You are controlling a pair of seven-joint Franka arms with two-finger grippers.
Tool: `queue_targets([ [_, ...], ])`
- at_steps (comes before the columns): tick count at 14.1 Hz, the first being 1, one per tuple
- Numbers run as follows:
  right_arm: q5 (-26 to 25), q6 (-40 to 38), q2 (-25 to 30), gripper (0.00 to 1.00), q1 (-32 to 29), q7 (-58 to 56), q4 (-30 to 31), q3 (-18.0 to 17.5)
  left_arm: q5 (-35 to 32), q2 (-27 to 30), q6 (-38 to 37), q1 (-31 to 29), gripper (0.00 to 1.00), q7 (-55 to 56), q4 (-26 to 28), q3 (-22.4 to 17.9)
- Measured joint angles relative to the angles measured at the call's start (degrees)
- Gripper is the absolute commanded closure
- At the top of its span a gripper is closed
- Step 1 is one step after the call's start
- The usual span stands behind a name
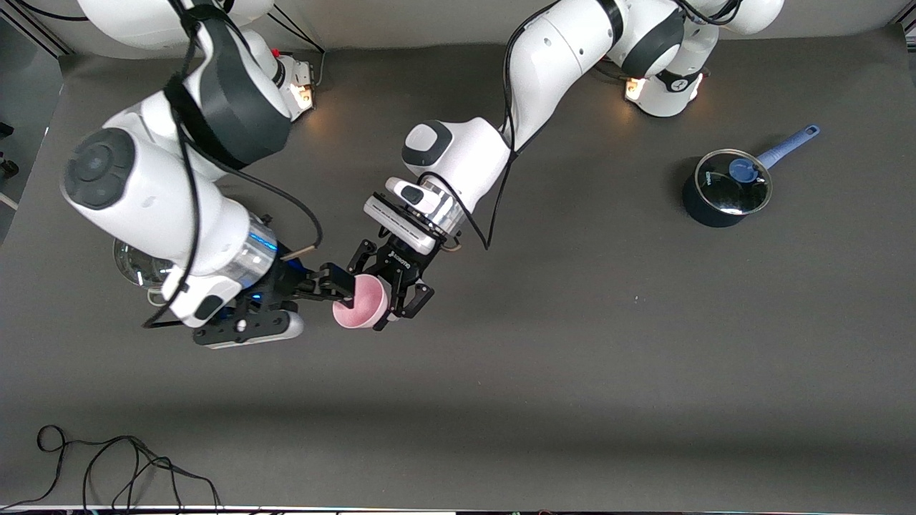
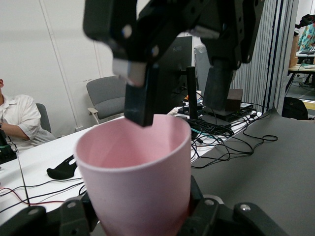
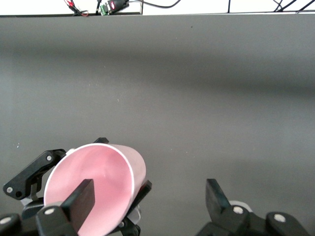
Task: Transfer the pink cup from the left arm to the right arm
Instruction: 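Hold the cup with the left gripper while the right gripper reaches it, then close the right gripper on the pink cup's rim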
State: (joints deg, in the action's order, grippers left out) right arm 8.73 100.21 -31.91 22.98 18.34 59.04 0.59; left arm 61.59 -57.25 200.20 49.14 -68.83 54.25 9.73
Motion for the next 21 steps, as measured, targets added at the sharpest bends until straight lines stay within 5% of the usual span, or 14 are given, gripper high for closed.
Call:
queue_targets([
  [5, -0.09, 0.03, -0.61, 0.02, 0.16, 0.06, -0.07, 0.19, 0.00, 0.00, 0.00, 0.00, 1.00, 0.01, 0.00, -0.10],
  [9, -0.09, 0.03, -0.61, 0.62, 0.19, 1.15, -0.46, 0.22, 0.00, 0.00, 0.00, 0.00, 1.00, 0.03, 0.00, -0.17],
  [14, -0.09, 0.03, -0.61, 0.98, 0.68, 3.70, -0.65, 0.21, 0.00, 0.00, -0.03, 0.00, 1.00, 0.06, 0.00, -0.17],
  [21, -0.36, 0.09, -0.63, 1.00, 0.84, 5.25, -0.69, 0.13, -0.08, -0.02, -0.32, 0.18, 1.00, -0.06, 0.00, -0.28],
])
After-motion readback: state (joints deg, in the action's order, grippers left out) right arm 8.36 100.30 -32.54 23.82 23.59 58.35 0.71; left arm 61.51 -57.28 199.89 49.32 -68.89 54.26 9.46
